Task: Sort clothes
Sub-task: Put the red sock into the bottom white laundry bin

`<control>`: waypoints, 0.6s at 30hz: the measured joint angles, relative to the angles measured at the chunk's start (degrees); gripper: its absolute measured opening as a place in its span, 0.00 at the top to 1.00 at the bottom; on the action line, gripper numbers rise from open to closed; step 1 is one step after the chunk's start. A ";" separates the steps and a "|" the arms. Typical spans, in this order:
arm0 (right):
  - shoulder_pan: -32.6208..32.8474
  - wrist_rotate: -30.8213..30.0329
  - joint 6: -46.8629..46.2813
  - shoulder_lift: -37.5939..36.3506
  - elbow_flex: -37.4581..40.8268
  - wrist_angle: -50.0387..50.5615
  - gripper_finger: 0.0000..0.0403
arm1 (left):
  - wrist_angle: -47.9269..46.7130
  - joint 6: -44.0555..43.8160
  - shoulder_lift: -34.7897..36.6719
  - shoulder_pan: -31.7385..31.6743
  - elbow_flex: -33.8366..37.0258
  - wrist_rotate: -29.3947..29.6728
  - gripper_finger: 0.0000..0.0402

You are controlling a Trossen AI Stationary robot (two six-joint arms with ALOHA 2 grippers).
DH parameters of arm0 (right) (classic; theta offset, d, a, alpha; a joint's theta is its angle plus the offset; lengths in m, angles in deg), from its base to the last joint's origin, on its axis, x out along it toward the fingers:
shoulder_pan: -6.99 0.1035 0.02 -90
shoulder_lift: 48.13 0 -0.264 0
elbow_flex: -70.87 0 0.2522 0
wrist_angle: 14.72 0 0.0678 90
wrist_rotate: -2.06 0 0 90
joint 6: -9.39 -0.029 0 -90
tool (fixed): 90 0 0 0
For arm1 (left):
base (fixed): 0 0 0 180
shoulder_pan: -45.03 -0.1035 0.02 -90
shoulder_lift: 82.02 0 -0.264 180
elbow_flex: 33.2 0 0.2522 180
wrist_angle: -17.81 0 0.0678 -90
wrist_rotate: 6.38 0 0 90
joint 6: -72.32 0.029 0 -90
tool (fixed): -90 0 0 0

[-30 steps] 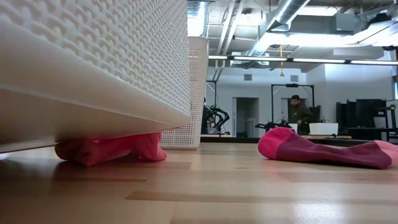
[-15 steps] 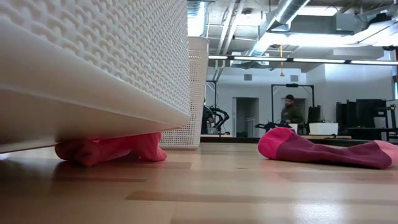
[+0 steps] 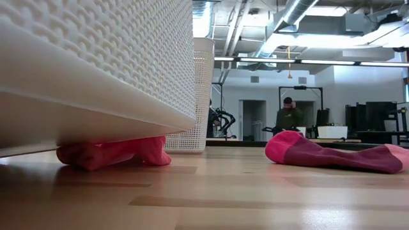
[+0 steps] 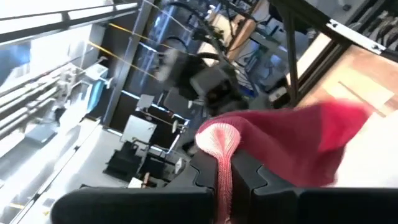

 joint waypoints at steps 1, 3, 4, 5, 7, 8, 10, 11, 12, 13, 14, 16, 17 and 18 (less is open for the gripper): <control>0.26 -0.73 -1.28 -0.07 0.00 1.61 0.46 | -0.09 0.15 0.01 1.22 -0.44 1.46 0.99; 0.59 -1.80 -4.25 -0.14 0.00 4.59 0.42 | -0.42 -0.21 0.01 3.23 -1.12 3.57 0.99; 0.72 -1.95 -5.63 -0.17 0.00 6.07 0.41 | -1.01 -0.91 0.01 3.92 -1.34 4.17 0.99; 0.75 -1.95 -6.88 -0.17 0.00 7.45 0.41 | -1.34 -1.76 0.03 4.50 -1.38 4.35 0.99; 0.95 -1.97 -9.21 -0.17 0.02 9.75 0.41 | -3.29 -3.74 0.03 5.35 -1.42 4.48 0.99; 1.20 -1.97 -10.27 -0.17 0.02 10.73 0.41 | -4.61 -5.23 -0.01 5.77 -1.40 4.46 0.99; 1.29 -1.97 -12.18 -0.17 0.02 12.24 0.42 | -7.95 -9.40 -0.01 6.45 -1.40 4.21 0.99; 1.47 -1.99 -12.85 -0.17 0.02 12.95 0.42 | -9.83 -11.67 -0.01 6.74 -1.40 3.94 0.99; 1.71 -2.00 -13.46 -0.18 0.02 13.55 0.43 | -11.80 -14.06 -0.01 7.08 -1.40 3.51 0.99; 1.98 -2.01 -14.05 -0.24 0.02 14.14 0.43 | -13.75 -16.54 -0.01 7.53 -1.40 2.63 0.99; 2.19 -2.01 -14.51 -0.24 0.02 14.61 0.44 | -15.51 -19.07 -0.01 7.92 -1.38 1.39 0.99; 2.64 -2.01 -15.36 -0.34 0.02 15.56 0.44 | -18.59 -24.38 -0.01 8.47 -1.38 -2.35 0.99; 2.78 -2.02 -15.68 -0.35 0.02 15.98 0.44 | -19.88 -26.94 -0.01 8.67 -1.38 -4.45 0.99; 2.97 -2.01 -15.90 -0.35 0.02 16.24 0.45 | -21.14 -29.62 -0.01 8.84 -1.38 -6.72 0.99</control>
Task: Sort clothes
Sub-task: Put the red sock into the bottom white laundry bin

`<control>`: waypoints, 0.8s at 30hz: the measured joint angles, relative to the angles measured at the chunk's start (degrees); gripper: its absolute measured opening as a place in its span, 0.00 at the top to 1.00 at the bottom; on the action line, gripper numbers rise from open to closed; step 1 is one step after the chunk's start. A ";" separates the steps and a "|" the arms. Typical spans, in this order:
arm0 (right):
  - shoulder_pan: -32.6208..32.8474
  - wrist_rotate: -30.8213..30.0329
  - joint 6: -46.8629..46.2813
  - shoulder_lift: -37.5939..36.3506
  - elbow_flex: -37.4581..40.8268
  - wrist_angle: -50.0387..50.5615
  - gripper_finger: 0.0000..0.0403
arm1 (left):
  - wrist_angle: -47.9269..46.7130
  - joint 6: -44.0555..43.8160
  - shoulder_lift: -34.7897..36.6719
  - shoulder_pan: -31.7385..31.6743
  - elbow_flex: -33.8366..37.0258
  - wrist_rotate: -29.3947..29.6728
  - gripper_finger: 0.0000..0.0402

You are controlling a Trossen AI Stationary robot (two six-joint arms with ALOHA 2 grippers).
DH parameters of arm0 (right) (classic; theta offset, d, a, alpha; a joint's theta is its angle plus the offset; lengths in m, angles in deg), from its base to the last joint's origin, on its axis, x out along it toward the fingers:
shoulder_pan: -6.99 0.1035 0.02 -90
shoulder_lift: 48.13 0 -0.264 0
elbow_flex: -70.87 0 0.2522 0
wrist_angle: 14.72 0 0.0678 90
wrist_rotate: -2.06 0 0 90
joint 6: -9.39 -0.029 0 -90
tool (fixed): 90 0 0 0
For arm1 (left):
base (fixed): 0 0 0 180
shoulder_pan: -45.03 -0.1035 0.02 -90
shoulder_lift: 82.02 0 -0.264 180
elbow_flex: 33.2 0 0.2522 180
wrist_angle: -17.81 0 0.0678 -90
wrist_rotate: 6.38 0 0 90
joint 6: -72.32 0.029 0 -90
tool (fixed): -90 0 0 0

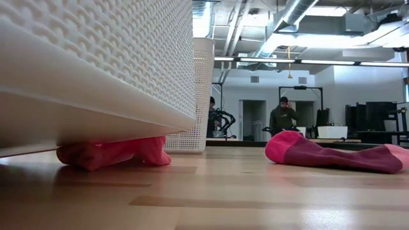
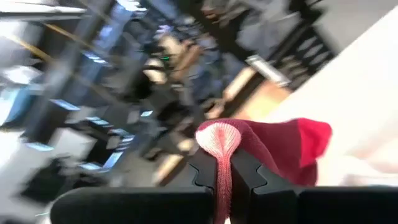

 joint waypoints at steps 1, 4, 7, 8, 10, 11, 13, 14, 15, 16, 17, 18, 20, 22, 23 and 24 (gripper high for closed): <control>0.11 0.00 -0.18 0.00 0.00 0.32 0.45 | -1.02 -2.45 0.00 0.07 0.00 -2.30 0.99; 0.07 0.00 -0.24 0.00 0.00 0.73 0.45 | -3.99 -9.06 0.00 0.09 0.00 -10.31 0.99; 0.02 -0.02 -0.36 0.00 0.00 0.73 0.45 | -5.65 -14.32 0.00 0.08 0.00 -18.76 0.99; -0.06 -0.02 -0.36 0.00 0.00 0.76 0.45 | -5.75 -15.61 0.00 0.03 0.00 -21.24 0.99; -0.18 -0.01 -0.39 0.00 0.00 0.79 0.45 | -5.82 -17.79 0.00 -0.40 0.00 -25.45 0.99; -0.24 0.00 -0.43 0.00 0.00 0.93 0.45 | -5.89 -18.95 0.00 -0.67 0.00 -27.19 0.99; -0.42 0.00 -0.90 0.00 0.00 1.57 0.45 | -6.70 -21.36 0.00 -1.39 -0.02 -30.02 0.99; -0.52 0.00 -1.37 0.00 0.00 2.08 0.45 | -7.34 -22.46 0.00 -1.84 0.00 -30.99 0.99; -0.66 0.00 -1.86 0.00 0.00 2.78 0.45 | -7.81 -23.64 0.00 -2.33 0.07 -32.03 0.99; -0.86 -0.01 -2.44 0.00 0.00 3.56 0.45 | -8.27 -24.71 0.00 -3.01 0.17 -33.25 0.99; -0.92 -0.02 -3.21 0.00 0.00 4.45 0.45 | -8.85 -25.64 0.00 -3.65 0.23 -34.56 0.99; -0.94 -0.02 -4.11 0.00 0.00 5.40 0.45 | -9.25 -26.61 -0.03 -4.33 0.24 -36.08 0.99; -0.96 -0.07 -5.68 0.00 0.00 7.21 0.45 | -9.32 -27.98 -0.33 -5.89 0.26 -39.58 0.99; -0.94 -0.06 -7.68 0.00 0.00 9.34 0.45 | -9.22 -28.55 -0.84 -7.39 0.26 -43.25 0.99; -0.94 -0.06 -8.78 0.00 0.00 10.45 0.45 | -9.22 -29.06 -1.23 -8.11 0.26 -45.06 0.99; -0.84 -0.04 -9.98 0.00 0.00 11.81 0.45 | -9.16 -29.53 -1.56 -8.90 0.26 -46.68 0.99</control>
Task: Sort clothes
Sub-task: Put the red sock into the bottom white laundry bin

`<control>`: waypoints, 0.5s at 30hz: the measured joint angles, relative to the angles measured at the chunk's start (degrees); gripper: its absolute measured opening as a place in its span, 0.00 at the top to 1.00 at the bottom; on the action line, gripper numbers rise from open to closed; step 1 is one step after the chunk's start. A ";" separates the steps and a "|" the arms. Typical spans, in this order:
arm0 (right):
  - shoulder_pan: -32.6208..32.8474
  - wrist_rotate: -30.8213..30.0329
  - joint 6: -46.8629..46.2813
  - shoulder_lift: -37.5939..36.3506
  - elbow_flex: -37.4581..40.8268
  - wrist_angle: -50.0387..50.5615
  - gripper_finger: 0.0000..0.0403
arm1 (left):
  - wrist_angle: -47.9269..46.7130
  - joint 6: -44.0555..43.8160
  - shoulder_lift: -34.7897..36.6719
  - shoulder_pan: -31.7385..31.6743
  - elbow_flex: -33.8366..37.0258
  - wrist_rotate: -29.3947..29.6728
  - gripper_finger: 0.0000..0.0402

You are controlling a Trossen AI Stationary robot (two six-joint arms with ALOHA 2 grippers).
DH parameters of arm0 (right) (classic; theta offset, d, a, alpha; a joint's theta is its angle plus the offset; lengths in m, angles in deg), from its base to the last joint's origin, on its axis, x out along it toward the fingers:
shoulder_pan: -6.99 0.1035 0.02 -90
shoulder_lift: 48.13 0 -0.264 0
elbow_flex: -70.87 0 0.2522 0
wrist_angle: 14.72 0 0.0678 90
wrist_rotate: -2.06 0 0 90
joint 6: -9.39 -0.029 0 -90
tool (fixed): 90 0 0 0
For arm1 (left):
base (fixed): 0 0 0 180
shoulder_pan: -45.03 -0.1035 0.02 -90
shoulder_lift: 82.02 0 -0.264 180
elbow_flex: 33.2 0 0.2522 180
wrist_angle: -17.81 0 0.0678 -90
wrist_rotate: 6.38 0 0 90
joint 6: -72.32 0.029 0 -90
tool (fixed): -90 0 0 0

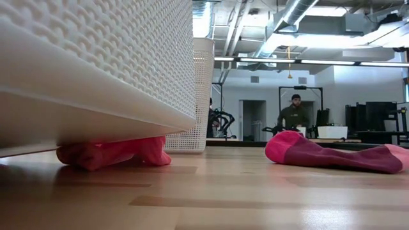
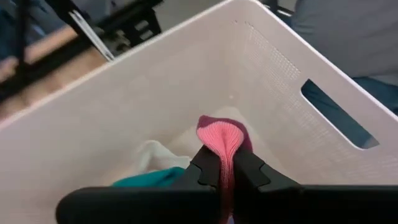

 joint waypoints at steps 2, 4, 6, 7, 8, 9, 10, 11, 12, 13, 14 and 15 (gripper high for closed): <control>0.26 0.00 -2.66 0.00 0.00 3.15 0.45 | -0.08 -0.86 -0.64 -1.48 0.00 -2.84 0.99; 0.65 0.00 -5.56 0.00 0.46 5.76 0.45 | 0.00 -1.46 -1.33 -2.81 0.00 -5.36 0.99; 0.87 0.01 -8.49 0.00 1.53 8.30 0.45 | -0.11 -2.05 -2.30 -4.07 0.00 -7.11 0.99; 0.87 0.02 -9.93 0.01 2.07 9.38 0.45 | -0.21 -2.39 -2.85 -4.66 0.00 -8.12 0.99; 0.89 0.05 -11.30 0.02 2.68 10.17 0.45 | -0.42 -2.78 -3.32 -5.32 0.00 -9.03 0.99; 1.04 0.05 -12.70 0.02 3.31 10.89 0.45 | -0.74 -3.18 -3.86 -5.91 0.00 -10.10 0.99; 1.25 0.07 -14.04 0.00 4.00 11.20 0.45 | -0.90 -3.65 -4.27 -6.52 0.02 -10.61 0.99; 1.40 0.04 -15.16 0.00 4.94 11.42 0.45 | -0.96 -3.90 -4.74 -7.02 0.02 -11.36 0.99; 1.57 0.08 -15.98 0.00 5.88 11.83 0.45 | -1.24 -4.14 -5.11 -7.46 0.02 -11.92 0.99; 1.80 0.09 -16.77 0.02 6.66 12.15 0.45 | -1.52 -4.35 -5.57 -7.76 0.02 -12.23 0.99; 2.15 0.09 -17.75 0.07 7.34 12.62 0.45 | -1.67 -4.63 -5.78 -8.20 0.03 -12.83 0.99; 2.42 0.09 -18.62 0.07 7.98 12.70 0.45 | -1.72 -4.72 -6.01 -8.47 0.09 -13.60 0.99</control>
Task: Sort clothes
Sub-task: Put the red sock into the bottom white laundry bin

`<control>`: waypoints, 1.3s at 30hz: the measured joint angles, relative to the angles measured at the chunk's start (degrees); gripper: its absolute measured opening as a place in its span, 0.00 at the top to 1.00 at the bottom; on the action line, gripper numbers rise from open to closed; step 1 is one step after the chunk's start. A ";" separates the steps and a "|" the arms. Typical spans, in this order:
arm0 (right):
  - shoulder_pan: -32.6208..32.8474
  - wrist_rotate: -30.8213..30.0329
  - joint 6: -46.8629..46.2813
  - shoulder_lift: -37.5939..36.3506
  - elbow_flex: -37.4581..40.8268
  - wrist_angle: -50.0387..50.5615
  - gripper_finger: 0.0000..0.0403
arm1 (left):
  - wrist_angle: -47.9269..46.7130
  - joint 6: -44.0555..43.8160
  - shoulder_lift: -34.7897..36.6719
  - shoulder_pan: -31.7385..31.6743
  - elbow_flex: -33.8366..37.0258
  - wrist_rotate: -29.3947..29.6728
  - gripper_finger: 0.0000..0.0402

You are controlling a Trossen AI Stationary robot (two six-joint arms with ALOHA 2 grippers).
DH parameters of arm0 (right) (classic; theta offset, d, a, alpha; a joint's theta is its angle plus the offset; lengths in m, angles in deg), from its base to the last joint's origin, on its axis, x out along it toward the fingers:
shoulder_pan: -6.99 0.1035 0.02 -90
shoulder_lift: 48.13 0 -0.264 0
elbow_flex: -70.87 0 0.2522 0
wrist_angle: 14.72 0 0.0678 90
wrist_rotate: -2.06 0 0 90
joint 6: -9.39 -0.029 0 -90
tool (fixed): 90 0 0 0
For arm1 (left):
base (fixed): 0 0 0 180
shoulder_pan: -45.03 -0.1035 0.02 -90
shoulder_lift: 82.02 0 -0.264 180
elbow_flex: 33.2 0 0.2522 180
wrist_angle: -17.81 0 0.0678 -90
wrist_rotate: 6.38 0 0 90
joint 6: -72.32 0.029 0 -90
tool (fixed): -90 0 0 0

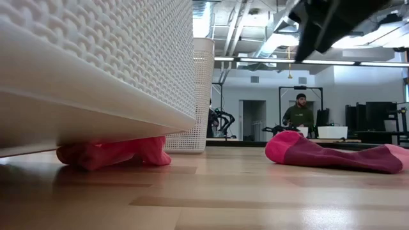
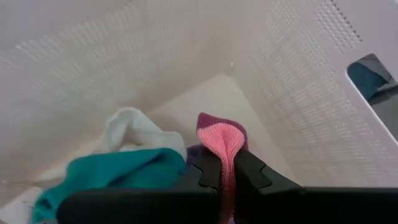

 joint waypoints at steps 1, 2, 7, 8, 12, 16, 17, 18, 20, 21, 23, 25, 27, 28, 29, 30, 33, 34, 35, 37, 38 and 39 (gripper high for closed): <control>0.14 0.00 -0.92 -0.06 0.69 -0.09 0.45 | 0.15 -0.51 -0.32 -0.28 0.02 -0.78 0.99; 0.39 0.01 -1.69 -0.07 1.42 -0.14 0.45 | 0.39 -0.76 -0.56 -0.83 0.02 -1.93 0.99; 1.30 0.00 -4.42 -0.06 4.08 -0.08 0.45 | 1.24 -1.73 -2.41 -2.15 0.06 -7.41 0.99; 1.42 -0.02 -4.79 -0.04 4.53 -0.29 0.45 | 1.38 -1.91 -2.71 -2.54 0.13 -8.69 0.99; 1.44 -0.05 -6.00 -0.04 6.46 -0.99 0.45 | 1.35 -2.15 -4.44 -3.80 0.18 -11.77 0.99; 1.11 -0.51 -7.48 -0.04 8.56 -1.52 0.45 | 1.35 -2.58 -6.14 -5.15 0.42 -13.44 0.94; 0.87 -0.80 -7.94 -0.04 9.13 -1.87 0.45 | 1.55 -2.88 -6.37 -5.52 0.79 -13.57 0.92; 0.79 -0.95 -8.46 -0.05 9.79 -2.22 0.45 | 1.75 -2.99 -6.42 -5.74 1.40 -13.68 0.90; 0.58 -1.02 -9.40 -0.04 11.37 -2.90 0.45 | 2.37 -3.74 -6.40 -6.36 2.83 -13.75 0.85; 0.52 -1.06 -9.86 -0.04 12.15 -3.37 0.45 | 2.78 -4.19 -6.40 -6.62 3.48 -13.75 0.82; 0.35 -1.05 -10.16 -0.04 13.81 -6.12 0.45 | 2.59 -4.91 -6.40 -6.90 4.39 -13.87 0.76; 0.17 -1.01 -10.18 -0.04 15.60 -8.79 0.45 | 2.87 -5.06 -6.40 -6.92 4.71 -14.16 0.70; 0.18 -1.03 -10.19 -0.04 16.88 -10.27 0.45 | 2.92 -5.06 -6.38 -6.88 4.72 -14.30 0.65; 0.18 -1.02 -10.23 -0.04 17.62 -12.03 0.45 | 3.03 -5.12 -6.38 -6.84 4.74 -14.39 0.63; 0.13 -1.00 -10.23 -0.04 18.50 -14.39 0.45 | 3.09 -5.15 -6.38 -6.84 4.74 -14.41 0.60; -0.03 -0.95 -10.23 -0.04 19.45 -16.52 0.45 | 3.09 -5.18 -6.38 -6.86 4.74 -14.40 0.58; -0.52 0.37 -10.24 -0.04 22.01 -20.90 0.45 | 3.09 -5.26 -6.38 -6.88 4.74 -14.30 0.54; -0.64 0.47 -10.29 -0.04 22.92 -22.79 0.45 | 3.07 -5.26 -6.38 -6.96 4.74 -14.17 0.54; -0.65 0.51 -10.34 -0.04 24.00 -24.66 0.45 | 3.05 -5.26 -6.38 -7.06 4.74 -14.06 0.53; -0.96 0.53 -10.63 -0.04 25.96 -27.45 0.45 | 2.95 -5.28 -6.38 -7.16 4.74 -13.69 0.52; -1.05 0.61 -11.13 -0.04 26.88 -29.17 0.45 | 2.87 -5.25 -6.38 -7.23 4.74 -13.62 0.52; -1.30 0.74 -11.77 -0.04 27.95 -31.12 0.45 | 2.82 -5.08 -6.38 -7.31 4.74 -13.62 0.52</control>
